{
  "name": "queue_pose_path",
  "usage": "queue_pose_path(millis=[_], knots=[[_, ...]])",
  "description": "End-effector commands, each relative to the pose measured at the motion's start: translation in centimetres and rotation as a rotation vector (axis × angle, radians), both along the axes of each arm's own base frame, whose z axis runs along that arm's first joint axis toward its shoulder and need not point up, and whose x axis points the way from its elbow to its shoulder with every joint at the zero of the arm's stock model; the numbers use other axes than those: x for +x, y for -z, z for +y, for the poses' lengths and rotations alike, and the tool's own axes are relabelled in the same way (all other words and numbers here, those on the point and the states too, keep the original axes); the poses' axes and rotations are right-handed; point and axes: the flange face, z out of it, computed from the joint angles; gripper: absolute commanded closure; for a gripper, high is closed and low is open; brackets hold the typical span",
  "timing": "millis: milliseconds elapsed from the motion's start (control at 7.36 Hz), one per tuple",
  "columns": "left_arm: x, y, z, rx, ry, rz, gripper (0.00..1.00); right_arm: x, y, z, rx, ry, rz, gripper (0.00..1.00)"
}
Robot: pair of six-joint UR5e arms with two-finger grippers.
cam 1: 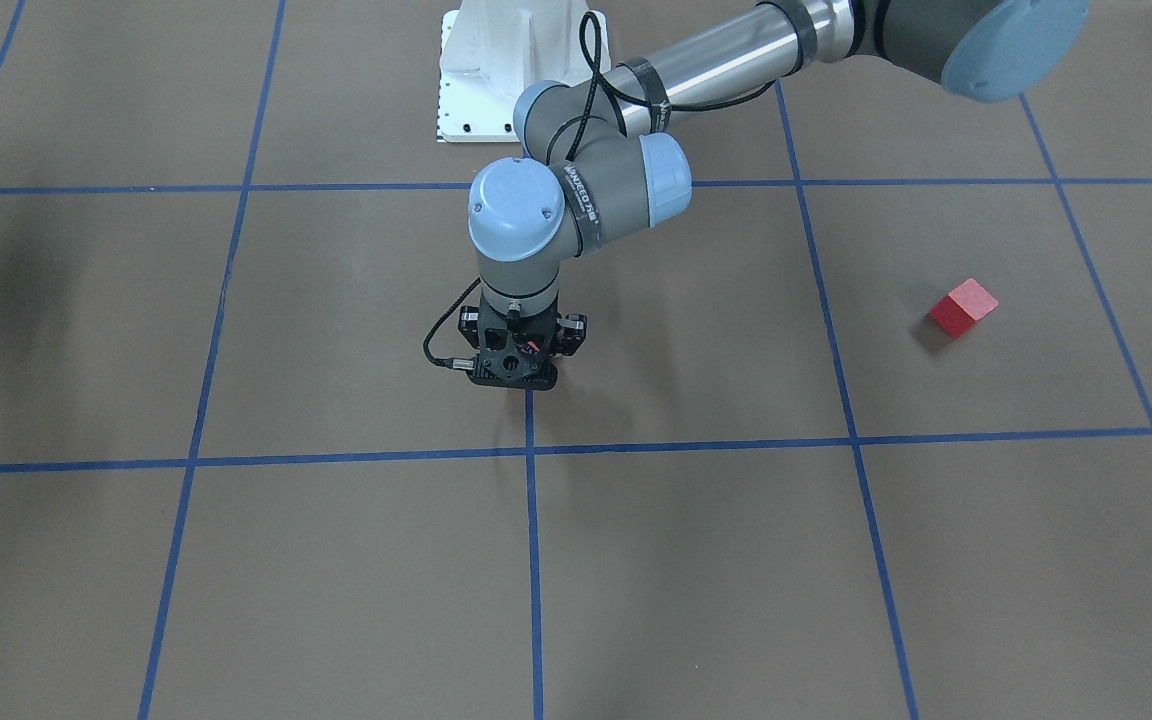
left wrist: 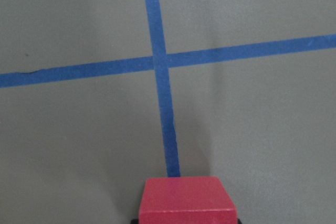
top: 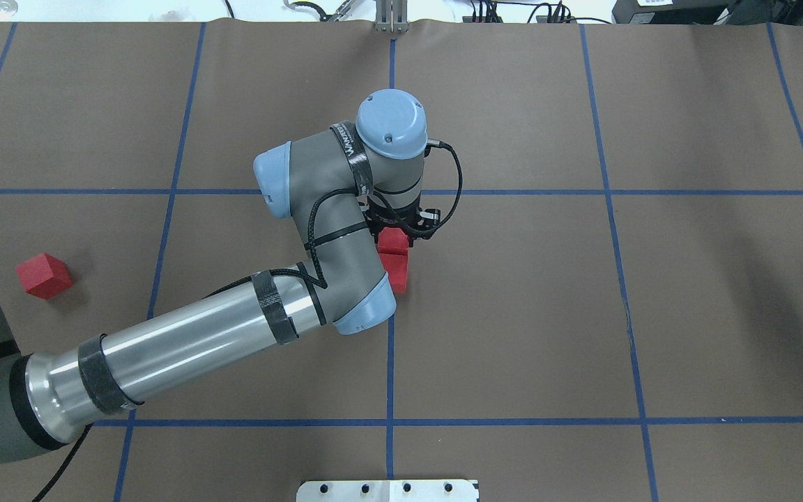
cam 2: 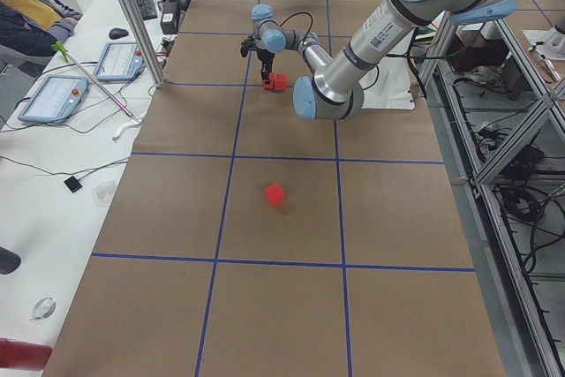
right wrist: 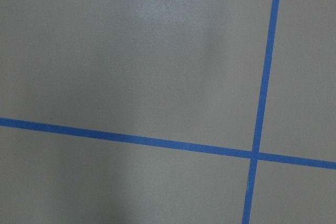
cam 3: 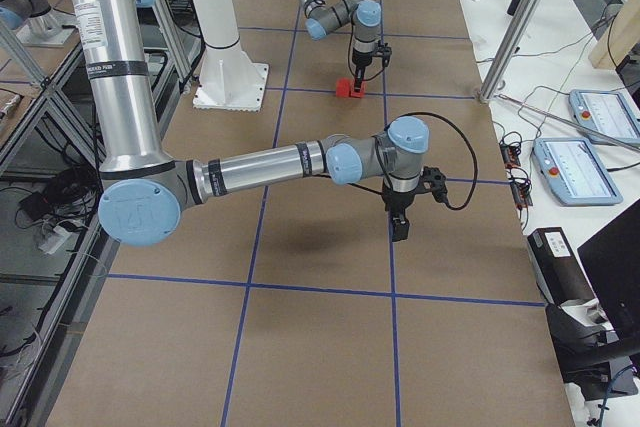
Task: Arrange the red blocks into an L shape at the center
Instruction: 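Lower the red cube against the center cube's far side, adjusting position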
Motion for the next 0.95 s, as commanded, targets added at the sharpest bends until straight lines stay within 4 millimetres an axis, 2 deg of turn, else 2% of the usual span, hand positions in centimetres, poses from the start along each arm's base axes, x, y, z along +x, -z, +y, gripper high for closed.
queue_pose_path(millis=[0,543,815], knots=[[0.03,-0.20,-0.03,-0.001,0.000,-0.003,0.61,-0.01,0.03,-0.02,0.000,0.000,0.000,0.01],[0.03,-0.07,-0.02,0.000,0.000,-0.002,0.59,-0.01,0.03,-0.02,0.000,0.000,0.000,0.01],[0.03,-0.07,-0.02,0.000,0.000,-0.002,0.52,0.01,-0.06,0.04,-0.001,0.000,0.000,0.01]])
